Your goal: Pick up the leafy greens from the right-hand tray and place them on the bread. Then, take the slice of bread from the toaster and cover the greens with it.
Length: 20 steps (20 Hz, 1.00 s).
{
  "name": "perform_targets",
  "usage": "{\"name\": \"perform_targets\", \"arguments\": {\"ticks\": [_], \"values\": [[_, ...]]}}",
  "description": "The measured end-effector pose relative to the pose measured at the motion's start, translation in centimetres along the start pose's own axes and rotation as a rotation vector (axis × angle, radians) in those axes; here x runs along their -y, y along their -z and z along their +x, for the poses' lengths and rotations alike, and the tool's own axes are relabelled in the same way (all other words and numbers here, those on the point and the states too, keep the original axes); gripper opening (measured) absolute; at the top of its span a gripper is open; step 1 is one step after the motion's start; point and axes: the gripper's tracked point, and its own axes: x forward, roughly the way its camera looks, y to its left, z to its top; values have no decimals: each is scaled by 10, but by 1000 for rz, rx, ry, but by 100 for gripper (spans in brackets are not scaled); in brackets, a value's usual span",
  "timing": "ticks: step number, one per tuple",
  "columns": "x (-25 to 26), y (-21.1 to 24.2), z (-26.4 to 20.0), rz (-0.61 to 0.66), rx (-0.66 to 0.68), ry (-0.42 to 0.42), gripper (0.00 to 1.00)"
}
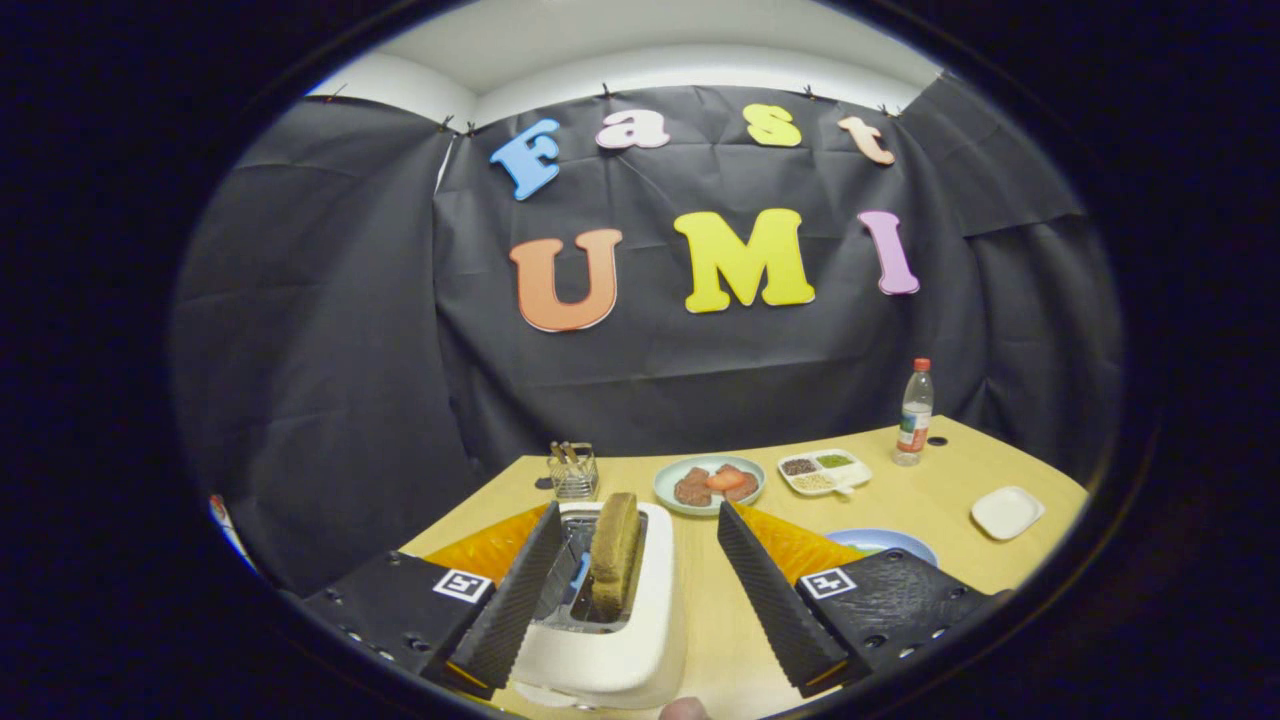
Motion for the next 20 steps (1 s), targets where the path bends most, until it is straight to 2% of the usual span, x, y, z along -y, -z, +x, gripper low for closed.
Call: {"name": "perform_targets", "arguments": {"ticks": [3,5,7,9,12,14,16,18,20], "values": [[-9,17,17,-35,-56,6,95],[-10,33,27,-52,-109,14,91],[-5,44,32,-56,-155,37,70],[-3,34,34,-58,-125,47,50],[-11,41,36,-23,-157,0,19],[-12,35,34,-23,-140,-16,8],[-12,34,30,-30,-115,-31,7],[-10,28,30,-18,-94,-50,0],[-6,16,22,29,-60,-64,1]]}}
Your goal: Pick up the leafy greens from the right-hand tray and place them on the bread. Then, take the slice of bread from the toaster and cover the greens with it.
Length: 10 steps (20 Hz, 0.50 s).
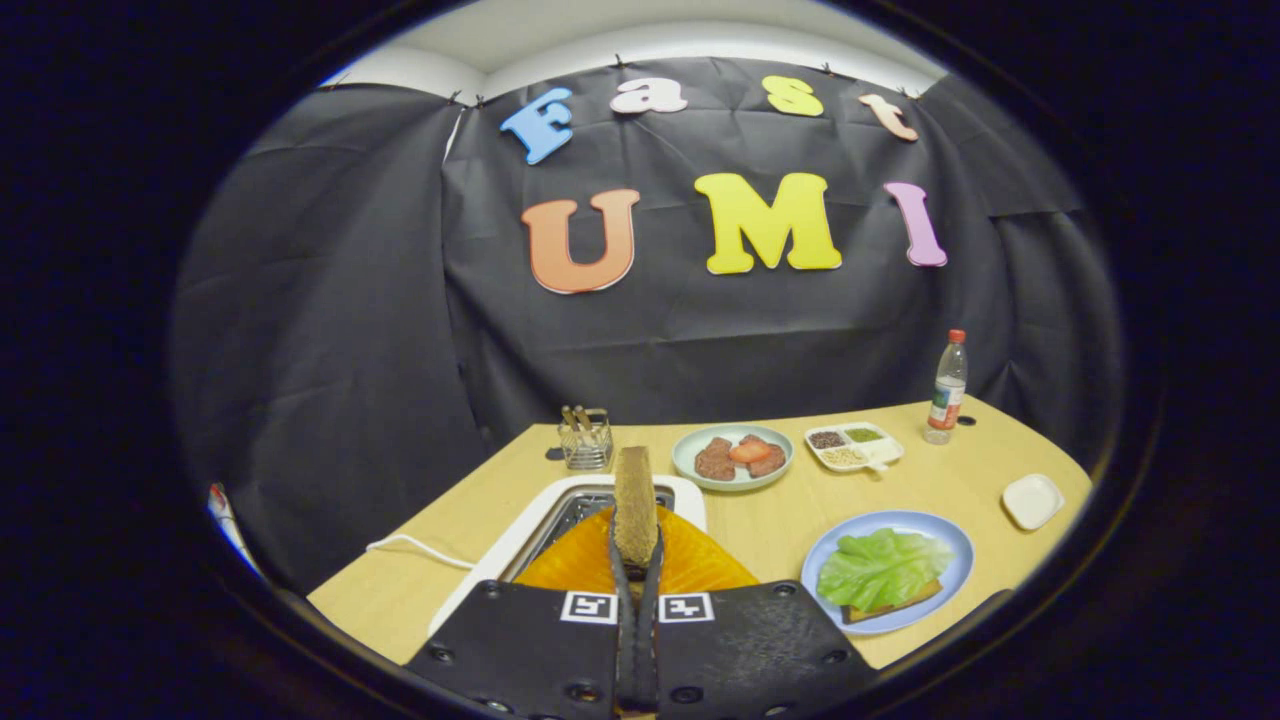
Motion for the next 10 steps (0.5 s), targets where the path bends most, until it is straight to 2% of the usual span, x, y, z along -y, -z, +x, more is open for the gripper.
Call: {"name": "perform_targets", "arguments": {"ticks": [7,10], "values": [[23,-57,-40,140,140,-61,0],[42,-80,-57,175,193,-63,0]]}}
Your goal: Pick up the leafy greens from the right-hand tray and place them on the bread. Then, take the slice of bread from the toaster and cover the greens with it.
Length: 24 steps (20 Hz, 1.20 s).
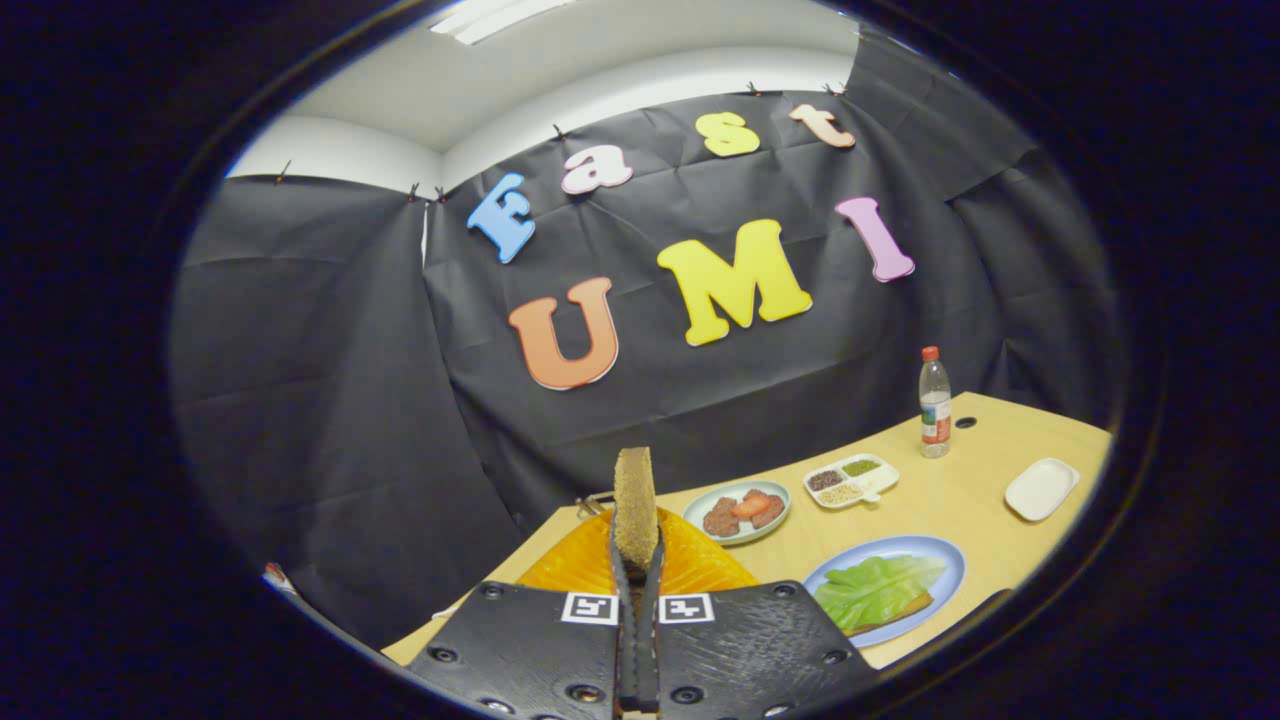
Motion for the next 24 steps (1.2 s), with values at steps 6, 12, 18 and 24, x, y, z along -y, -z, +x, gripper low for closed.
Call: {"name": "perform_targets", "arguments": {"ticks": [6,12,18,24], "values": [[57,-13,-8,-93,0,75,0],[116,16,5,-134,-67,129,0],[152,73,29,-99,-181,163,0],[184,103,37,24,-233,178,0]]}}
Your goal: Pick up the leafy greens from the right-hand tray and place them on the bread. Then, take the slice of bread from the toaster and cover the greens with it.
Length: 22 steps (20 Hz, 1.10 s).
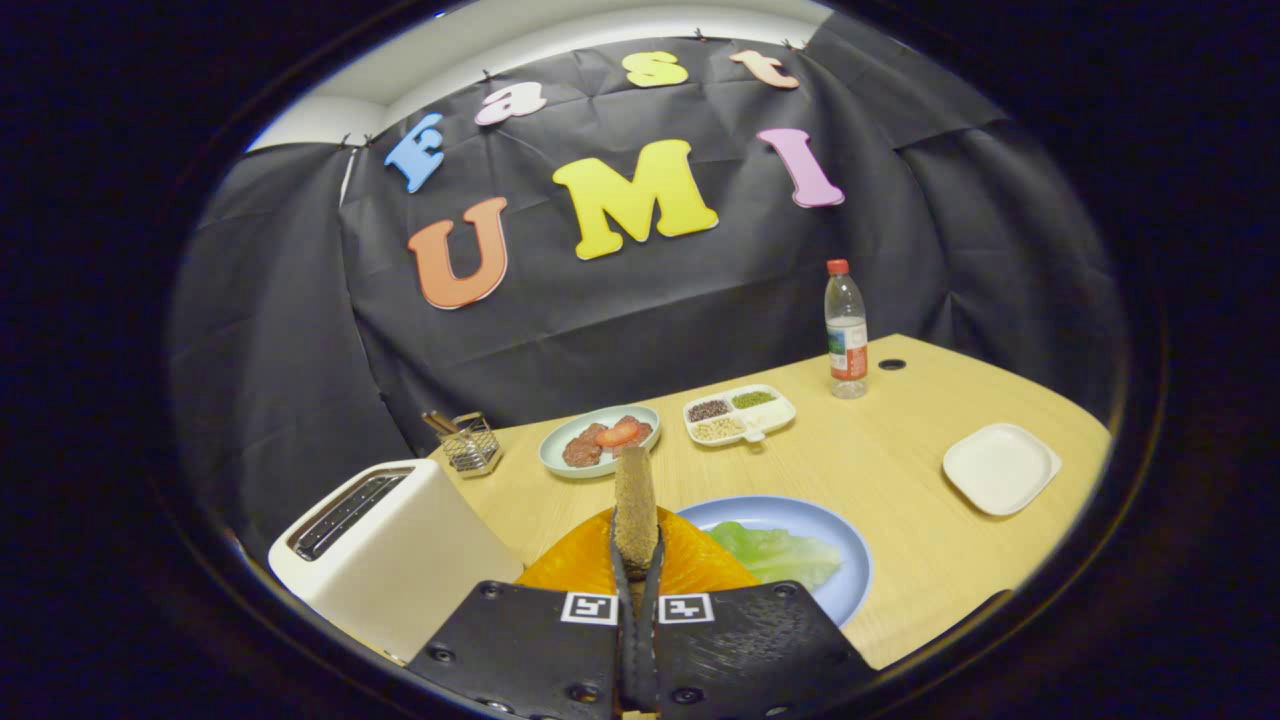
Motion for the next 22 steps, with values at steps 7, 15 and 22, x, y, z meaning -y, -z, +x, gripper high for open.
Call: {"name": "perform_targets", "arguments": {"ticks": [7,15,22], "values": [[29,10,2,34,-13,25,5],[60,21,-1,-16,-70,82,29],[83,25,0,-42,-95,140,61]]}}
